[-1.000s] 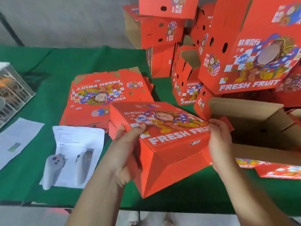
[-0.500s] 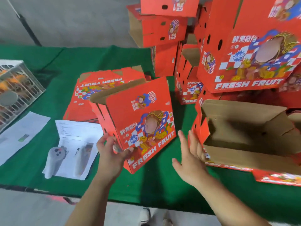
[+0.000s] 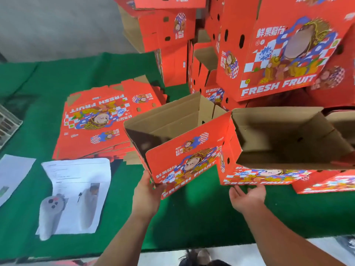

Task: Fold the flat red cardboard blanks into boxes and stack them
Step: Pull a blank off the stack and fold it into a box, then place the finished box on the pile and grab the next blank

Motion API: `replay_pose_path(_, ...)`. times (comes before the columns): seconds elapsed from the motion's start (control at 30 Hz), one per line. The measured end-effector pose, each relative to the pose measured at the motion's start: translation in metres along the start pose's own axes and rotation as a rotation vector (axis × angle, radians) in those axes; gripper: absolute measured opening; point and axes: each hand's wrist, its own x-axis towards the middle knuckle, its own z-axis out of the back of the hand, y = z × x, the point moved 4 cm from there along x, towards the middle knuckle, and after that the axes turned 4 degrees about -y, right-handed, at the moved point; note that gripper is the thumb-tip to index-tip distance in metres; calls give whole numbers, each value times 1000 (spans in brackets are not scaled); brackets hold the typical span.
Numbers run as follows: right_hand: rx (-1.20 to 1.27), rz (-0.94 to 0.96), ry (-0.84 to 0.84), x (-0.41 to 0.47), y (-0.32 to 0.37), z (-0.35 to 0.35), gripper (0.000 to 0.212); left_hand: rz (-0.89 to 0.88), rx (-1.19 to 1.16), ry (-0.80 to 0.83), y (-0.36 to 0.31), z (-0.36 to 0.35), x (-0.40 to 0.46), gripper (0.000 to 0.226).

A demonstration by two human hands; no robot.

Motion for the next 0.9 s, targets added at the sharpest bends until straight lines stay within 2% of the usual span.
replay_pose_path(0.1, 105, -17, 25, -1, 7, -14, 77, -13, 23, 5, 0, -11, 6, 38)
replay_pose_path(0.17, 150, -23, 72, 2, 16, -22, 83, -85, 94, 108, -4, -27, 3, 23)
replay_pose_path(0.27, 211, -40, 91, 9, 30, -27, 85, -155, 224, 241, -16, -56, -3, 22)
replay_pose_path(0.5, 346, -46, -23, 20, 44, -40, 64, -112, 239, 249, -34, -69, 15, 17)
replay_pose_path(0.67, 412, -82, -22, 27, 57, -56, 74, -114, 241, 278, -42, -86, 22, 12)
replay_pose_path(0.8, 358, -3, 208, 31, 82, -88, 64, -121, 235, 328, -54, -99, 36, 11)
replay_pose_path(0.9, 265, 13, 294, 36, 94, -107, 83, -156, 185, 366, -67, -114, 56, 6)
